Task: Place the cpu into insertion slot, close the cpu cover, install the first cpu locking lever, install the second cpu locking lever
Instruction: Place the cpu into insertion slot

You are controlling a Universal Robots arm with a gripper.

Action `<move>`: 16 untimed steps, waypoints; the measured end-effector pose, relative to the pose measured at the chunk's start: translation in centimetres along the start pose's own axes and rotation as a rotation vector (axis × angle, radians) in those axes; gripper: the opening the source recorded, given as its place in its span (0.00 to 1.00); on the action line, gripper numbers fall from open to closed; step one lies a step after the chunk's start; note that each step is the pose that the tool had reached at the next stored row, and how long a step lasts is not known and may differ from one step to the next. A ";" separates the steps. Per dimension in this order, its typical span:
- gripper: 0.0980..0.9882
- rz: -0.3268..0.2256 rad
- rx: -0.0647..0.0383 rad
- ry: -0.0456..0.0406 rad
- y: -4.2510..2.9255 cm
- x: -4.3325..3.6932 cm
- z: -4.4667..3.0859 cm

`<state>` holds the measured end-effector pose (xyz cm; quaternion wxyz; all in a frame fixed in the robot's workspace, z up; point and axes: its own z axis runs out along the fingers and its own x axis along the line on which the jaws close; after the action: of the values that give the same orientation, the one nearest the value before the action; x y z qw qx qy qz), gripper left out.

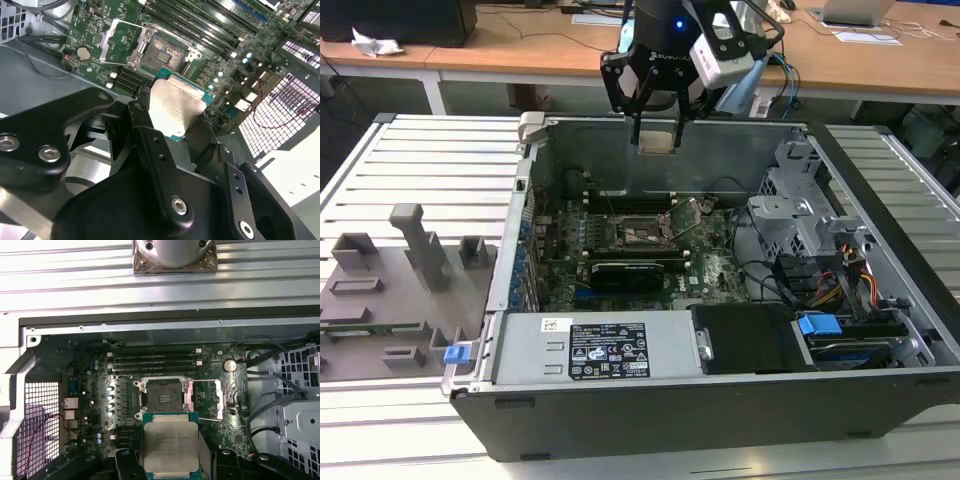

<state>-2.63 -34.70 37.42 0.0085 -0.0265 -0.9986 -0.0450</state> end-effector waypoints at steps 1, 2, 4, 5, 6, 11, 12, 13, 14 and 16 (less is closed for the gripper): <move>0.48 0.006 0.000 -0.0005 0.00 0.00 0.00; 0.48 0.015 0.000 -0.0013 0.00 0.00 0.00; 0.48 0.019 0.000 -0.0017 0.00 0.00 0.01; 0.48 0.023 0.000 -0.0020 0.00 0.00 0.01; 0.48 0.025 0.000 -0.0023 0.00 0.00 0.01; 0.48 0.042 -0.001 -0.0038 0.00 0.00 0.01; 0.48 0.047 -0.001 -0.0042 0.00 0.00 0.01; 0.48 0.049 -0.001 -0.0044 0.00 0.00 0.01; 0.48 0.051 -0.001 -0.0046 0.00 0.00 0.01; 0.48 0.056 -0.001 -0.0050 0.00 0.00 0.01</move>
<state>-2.63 -34.70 37.41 0.0072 -0.0548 -0.9975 -0.0452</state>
